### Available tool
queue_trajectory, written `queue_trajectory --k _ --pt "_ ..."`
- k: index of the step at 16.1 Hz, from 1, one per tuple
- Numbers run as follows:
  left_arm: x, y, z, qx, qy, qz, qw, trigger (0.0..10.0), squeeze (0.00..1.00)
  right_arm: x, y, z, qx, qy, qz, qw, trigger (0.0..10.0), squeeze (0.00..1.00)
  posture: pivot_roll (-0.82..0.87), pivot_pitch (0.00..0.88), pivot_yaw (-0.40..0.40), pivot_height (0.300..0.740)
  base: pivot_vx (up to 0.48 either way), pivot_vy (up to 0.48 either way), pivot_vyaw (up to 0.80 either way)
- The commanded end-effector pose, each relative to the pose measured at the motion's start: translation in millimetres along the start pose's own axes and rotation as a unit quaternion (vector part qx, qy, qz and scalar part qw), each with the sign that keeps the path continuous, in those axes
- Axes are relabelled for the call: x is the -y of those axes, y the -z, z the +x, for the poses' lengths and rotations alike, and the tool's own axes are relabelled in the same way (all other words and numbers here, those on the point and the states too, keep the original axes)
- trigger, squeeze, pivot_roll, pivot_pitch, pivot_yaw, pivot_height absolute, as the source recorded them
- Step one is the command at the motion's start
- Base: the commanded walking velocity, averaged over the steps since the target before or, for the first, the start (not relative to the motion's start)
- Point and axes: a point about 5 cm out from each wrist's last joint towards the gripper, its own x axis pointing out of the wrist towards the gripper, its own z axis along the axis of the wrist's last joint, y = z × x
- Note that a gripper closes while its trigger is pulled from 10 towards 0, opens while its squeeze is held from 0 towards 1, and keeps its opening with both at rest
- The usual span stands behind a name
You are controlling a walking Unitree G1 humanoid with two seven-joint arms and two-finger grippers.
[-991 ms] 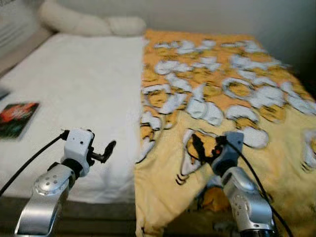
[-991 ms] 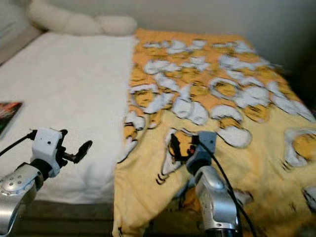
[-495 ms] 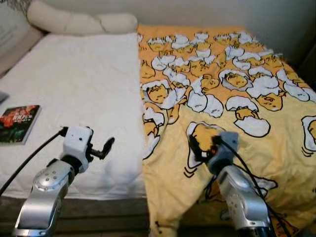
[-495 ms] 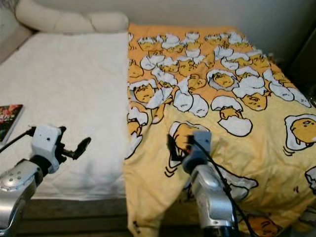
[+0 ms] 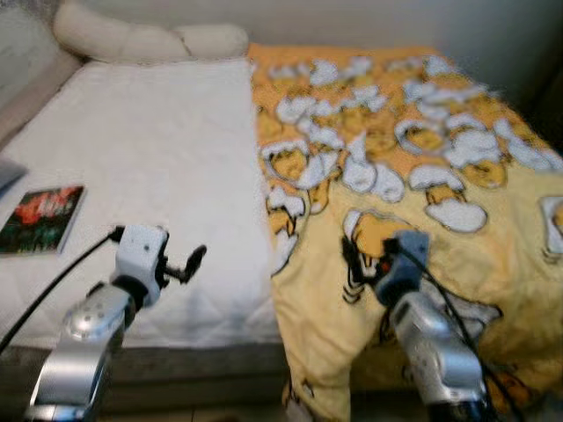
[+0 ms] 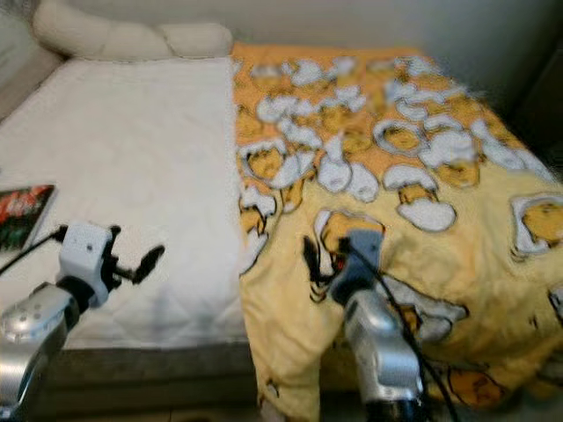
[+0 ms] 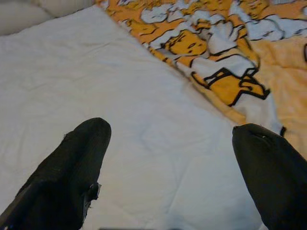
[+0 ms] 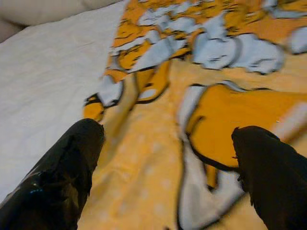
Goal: Clean up the room
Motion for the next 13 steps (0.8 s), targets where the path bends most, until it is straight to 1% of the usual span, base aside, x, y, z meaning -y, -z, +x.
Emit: queue_trajectory --k 1,6,8,9,10,11,12,13 --pt "-1.1 -2.2 1.6 0.003 0.0 0.004 1.0 10.0 0.77 1.0 -1.8 1.2 0.002 0.005 0.002 1.0 10.0 1.0 0.09 0.0 0.019 0.74 0.0 0.349 -0.8" --pt "-1.4 -2.5 2.2 0.003 0.0 0.005 1.0 10.0 0.77 1.0 -2.4 1.8 0.003 0.006 -0.003 1.0 10.0 1.0 0.1 0.0 0.016 0.74 0.0 0.365 0.0" --pt "-2.0 -3.5 2.1 0.002 -0.004 0.022 1.0 10.0 0.78 -1.1 -2.3 2.4 0.003 -0.004 -0.01 1.0 10.0 1.0 0.1 0.0 0.014 0.74 0.0 0.0 0.0" --pt "-2.5 -2.3 2.6 -0.004 -0.012 0.028 1.0 10.0 0.78 -3.0 -2.5 3.9 0.002 -0.01 -0.02 1.0 10.0 1.0 0.1 0.0 0.012 0.74 0.0 -0.48 0.0" --pt "-0.9 -3.0 2.8 -0.001 -0.008 0.025 1.0 10.0 0.78 -5.1 -3.6 7.3 0.001 -0.016 -0.026 1.0 10.0 1.0 0.1 0.0 0.012 0.74 0.0 -0.48 0.0" --pt "-0.3 -3.4 2.4 -0.001 -0.007 0.014 1.0 10.0 0.76 -7.9 -5.7 12.2 0.001 -0.025 -0.037 0.999 10.0 1.0 0.11 0.0 0.007 0.74 0.0 0.0 0.0" --pt "0.5 -3.2 2.0 -0.003 -0.003 0.013 1.0 10.0 0.77 -10.2 -6.8 17.4 -0.005 -0.031 -0.051 0.998 10.0 1.0 0.12 0.0 0.007 0.74 0.0 0.0 0.0" --pt "1.8 -2.2 1.3 -0.009 0.005 0.012 1.0 10.0 0.76 -13.4 -7.5 25.7 -0.018 -0.039 -0.074 0.996 10.0 1.0 0.12 0.0 0.007 0.74 0.0 0.0 0.0"
